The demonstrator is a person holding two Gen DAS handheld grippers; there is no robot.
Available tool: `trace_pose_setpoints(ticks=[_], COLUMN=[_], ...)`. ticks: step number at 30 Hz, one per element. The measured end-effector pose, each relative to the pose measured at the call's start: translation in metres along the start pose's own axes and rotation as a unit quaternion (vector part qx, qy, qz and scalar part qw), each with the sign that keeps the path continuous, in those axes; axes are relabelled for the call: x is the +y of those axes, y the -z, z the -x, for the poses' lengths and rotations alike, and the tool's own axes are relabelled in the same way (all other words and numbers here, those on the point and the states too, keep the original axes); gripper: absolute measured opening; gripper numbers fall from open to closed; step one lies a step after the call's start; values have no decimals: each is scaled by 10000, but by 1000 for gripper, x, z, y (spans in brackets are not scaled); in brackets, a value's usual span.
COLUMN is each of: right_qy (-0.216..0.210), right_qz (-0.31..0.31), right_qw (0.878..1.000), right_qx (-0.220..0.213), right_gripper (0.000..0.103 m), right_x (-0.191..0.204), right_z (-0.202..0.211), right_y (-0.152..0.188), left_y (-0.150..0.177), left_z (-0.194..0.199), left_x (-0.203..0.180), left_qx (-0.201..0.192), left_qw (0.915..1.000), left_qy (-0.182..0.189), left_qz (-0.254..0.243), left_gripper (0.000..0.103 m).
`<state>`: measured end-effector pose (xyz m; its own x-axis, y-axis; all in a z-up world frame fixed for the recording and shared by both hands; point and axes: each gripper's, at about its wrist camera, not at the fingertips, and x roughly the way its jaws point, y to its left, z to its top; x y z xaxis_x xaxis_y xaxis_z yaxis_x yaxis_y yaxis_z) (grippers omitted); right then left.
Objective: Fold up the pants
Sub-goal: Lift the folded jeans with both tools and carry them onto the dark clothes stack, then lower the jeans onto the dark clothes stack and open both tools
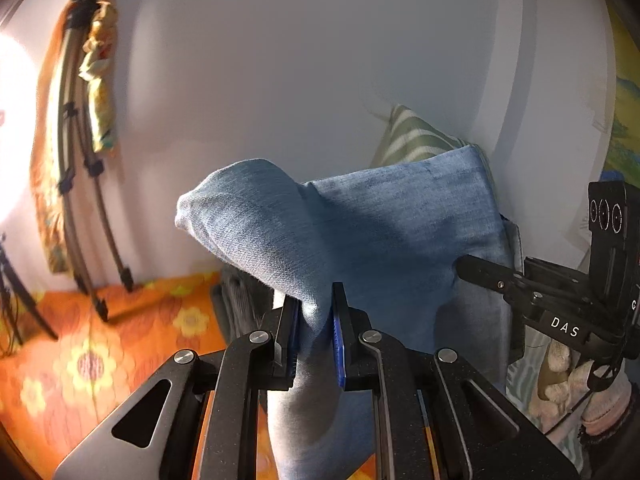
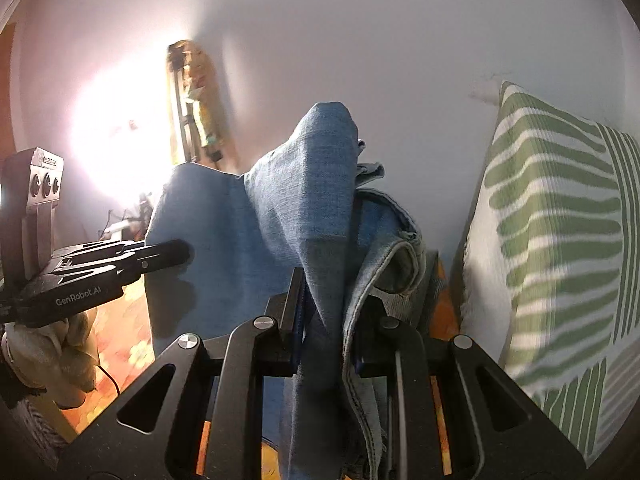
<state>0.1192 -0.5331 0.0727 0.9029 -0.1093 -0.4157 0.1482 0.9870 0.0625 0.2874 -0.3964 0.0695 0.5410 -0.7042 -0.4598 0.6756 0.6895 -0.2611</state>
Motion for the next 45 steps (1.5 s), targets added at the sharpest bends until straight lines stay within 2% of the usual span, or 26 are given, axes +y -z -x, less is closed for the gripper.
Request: trace_pose_setpoints(ticks=[9,17,19,20,21,23,26,29,32,33,36,39,41,45], right_qy=[-173,-377,-261,-164,-39,386,1039,1303,1249,915,423,236,305,252], right_qz=[-203,-546,-578,-613,-646,-598,-249,-97,150,179,368,751,845,375], right_qw=[9994,9934,9922,9916,9910,9903,9867,9861,9898,9942,9973,9943,9911,9919], right_qx=[215,932,1069,1124,1172,1196,1226,1029,663,533,482,725,979,1184], right_gripper=[19,19,22,27,38,53,55,55,55,55,55,54,46,45], right_x=[-54,-99,-110,-116,-121,-126,-124,-117,-100,-91,-71,-53,-52,-78], right_z=[-87,-184,-202,-208,-214,-219,-216,-199,-171,-159,-146,-147,-156,-160], right_y=[-34,-8,1,4,8,13,15,14,14,15,22,41,55,78], left_y=[-24,-2,3,3,4,4,1,-1,0,1,10,25,40,67], left_z=[-73,-148,-158,-164,-169,-170,-165,-151,-142,-141,-133,-128,-129,-134], left_x=[24,65,73,76,81,86,89,87,79,77,62,43,34,23], left_qx=[47,640,705,761,822,843,733,644,625,639,688,795,940,1281], left_qw=[9999,9965,9958,9952,9943,9928,9925,9938,9950,9955,9965,9960,9947,9903], left_qy=[-105,-277,-332,-360,-381,-601,-826,-835,-757,-687,-466,-292,-195,-127], left_qz=[60,457,489,502,554,610,528,364,166,128,-42,-266,-366,-518], left_gripper=[12,12,12,13,14,15,15,15,15,15,15,15,15,15])
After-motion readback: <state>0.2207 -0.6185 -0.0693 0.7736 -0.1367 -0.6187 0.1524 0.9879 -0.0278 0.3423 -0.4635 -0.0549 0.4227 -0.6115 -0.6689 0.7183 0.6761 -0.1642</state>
